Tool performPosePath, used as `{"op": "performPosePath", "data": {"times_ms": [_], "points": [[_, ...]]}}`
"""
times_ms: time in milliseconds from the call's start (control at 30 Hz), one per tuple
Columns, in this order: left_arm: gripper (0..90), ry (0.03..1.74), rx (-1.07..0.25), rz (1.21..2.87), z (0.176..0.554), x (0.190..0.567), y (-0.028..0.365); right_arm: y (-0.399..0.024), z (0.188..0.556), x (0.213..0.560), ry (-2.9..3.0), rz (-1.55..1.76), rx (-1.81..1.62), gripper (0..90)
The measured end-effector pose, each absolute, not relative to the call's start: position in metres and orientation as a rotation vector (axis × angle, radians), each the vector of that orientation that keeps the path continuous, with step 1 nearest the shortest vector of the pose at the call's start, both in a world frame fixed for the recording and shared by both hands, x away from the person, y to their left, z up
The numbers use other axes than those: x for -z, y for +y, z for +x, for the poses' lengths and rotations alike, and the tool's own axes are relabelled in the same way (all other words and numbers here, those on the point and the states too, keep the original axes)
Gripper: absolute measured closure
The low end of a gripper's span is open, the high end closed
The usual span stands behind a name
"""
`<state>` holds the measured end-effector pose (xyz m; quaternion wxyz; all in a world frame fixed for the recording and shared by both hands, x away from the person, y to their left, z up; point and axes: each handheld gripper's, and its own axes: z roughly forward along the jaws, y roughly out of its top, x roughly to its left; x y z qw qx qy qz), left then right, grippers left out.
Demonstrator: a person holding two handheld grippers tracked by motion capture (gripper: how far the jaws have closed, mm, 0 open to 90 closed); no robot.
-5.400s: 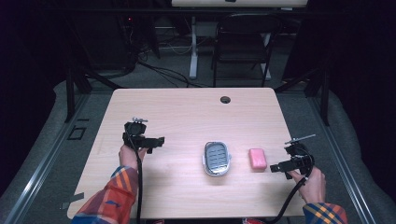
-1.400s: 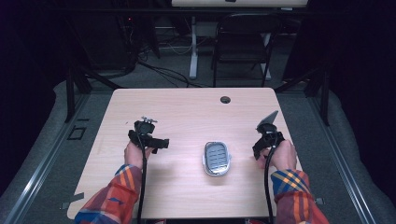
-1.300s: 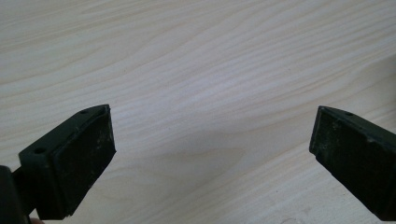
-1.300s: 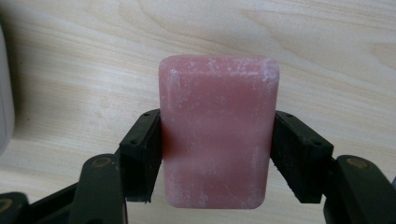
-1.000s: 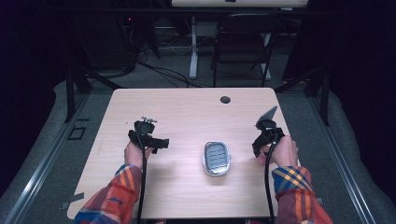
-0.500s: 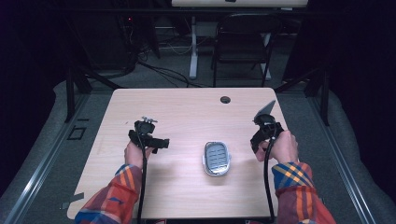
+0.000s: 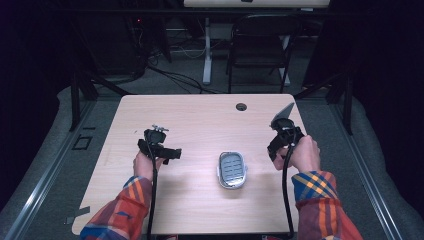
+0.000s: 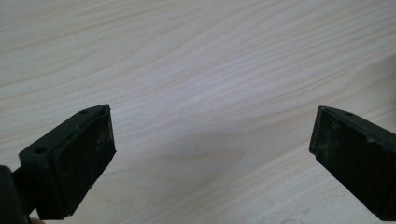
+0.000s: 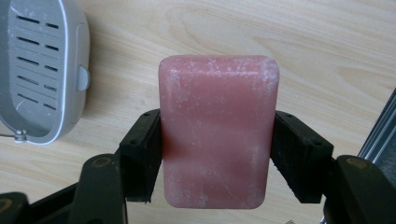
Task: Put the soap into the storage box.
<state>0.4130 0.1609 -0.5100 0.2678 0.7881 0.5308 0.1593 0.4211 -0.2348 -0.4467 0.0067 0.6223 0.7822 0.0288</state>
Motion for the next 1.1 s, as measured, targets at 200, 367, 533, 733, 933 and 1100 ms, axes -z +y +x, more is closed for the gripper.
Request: {"op": "performPosePath", "data": {"times_ms": [200, 367, 533, 733, 933, 1100], "points": [[0.0, 1.432, -0.431, 2.125, 0.413, 0.51, 0.161, -0.231, 0.421, 0.44, 2.467, 1.926, -0.091, 37.5], [0.1, 1.433, -0.432, 2.124, 0.413, 0.51, 0.161, -0.226, 0.42, 0.437, 2.479, 1.914, -0.099, 37.5], [0.1, 1.431, -0.431, 2.126, 0.413, 0.51, 0.161, -0.22, 0.419, 0.433, 2.467, 1.912, -0.115, 37.5], [0.1, 1.432, -0.431, 2.125, 0.413, 0.51, 0.161, -0.215, 0.418, 0.429, 2.482, 1.888, -0.11, 37.5], [0.1, 1.432, -0.431, 2.123, 0.413, 0.51, 0.161, -0.212, 0.418, 0.427, 2.511, 1.881, -0.105, 37.5], [0.1, 1.432, -0.43, 2.125, 0.413, 0.51, 0.161, -0.205, 0.417, 0.425, 2.504, 1.873, -0.146, 37.5]]}}
